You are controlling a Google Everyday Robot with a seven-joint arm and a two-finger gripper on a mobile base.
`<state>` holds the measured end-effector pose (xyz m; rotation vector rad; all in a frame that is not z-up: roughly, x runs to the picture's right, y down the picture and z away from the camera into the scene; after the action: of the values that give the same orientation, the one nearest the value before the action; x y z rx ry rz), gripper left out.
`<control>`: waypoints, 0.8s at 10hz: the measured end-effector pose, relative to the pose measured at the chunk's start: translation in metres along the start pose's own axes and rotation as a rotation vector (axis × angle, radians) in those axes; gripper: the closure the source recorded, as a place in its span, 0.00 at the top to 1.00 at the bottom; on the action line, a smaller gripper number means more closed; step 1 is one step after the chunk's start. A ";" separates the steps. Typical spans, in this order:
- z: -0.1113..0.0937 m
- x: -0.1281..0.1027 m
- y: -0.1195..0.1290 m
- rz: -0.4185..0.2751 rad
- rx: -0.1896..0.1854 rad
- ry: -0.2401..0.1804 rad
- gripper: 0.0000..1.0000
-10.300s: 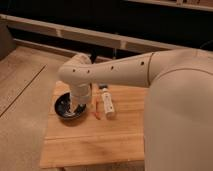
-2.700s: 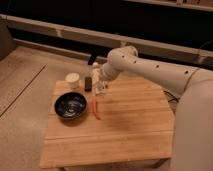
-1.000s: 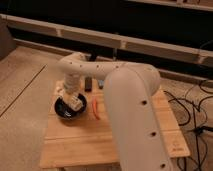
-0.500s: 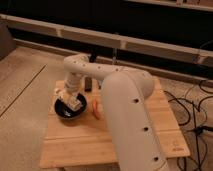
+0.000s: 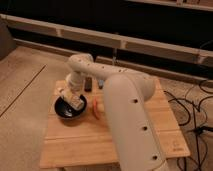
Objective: Place the bottle in the ceramic bowl
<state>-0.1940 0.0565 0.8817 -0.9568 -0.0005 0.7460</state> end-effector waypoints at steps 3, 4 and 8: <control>-0.002 0.000 0.000 -0.010 -0.010 0.003 0.80; -0.005 -0.002 0.001 -0.019 -0.012 -0.003 0.80; -0.010 -0.004 0.004 -0.029 -0.013 -0.012 0.80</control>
<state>-0.1968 0.0484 0.8743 -0.9628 -0.0300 0.7257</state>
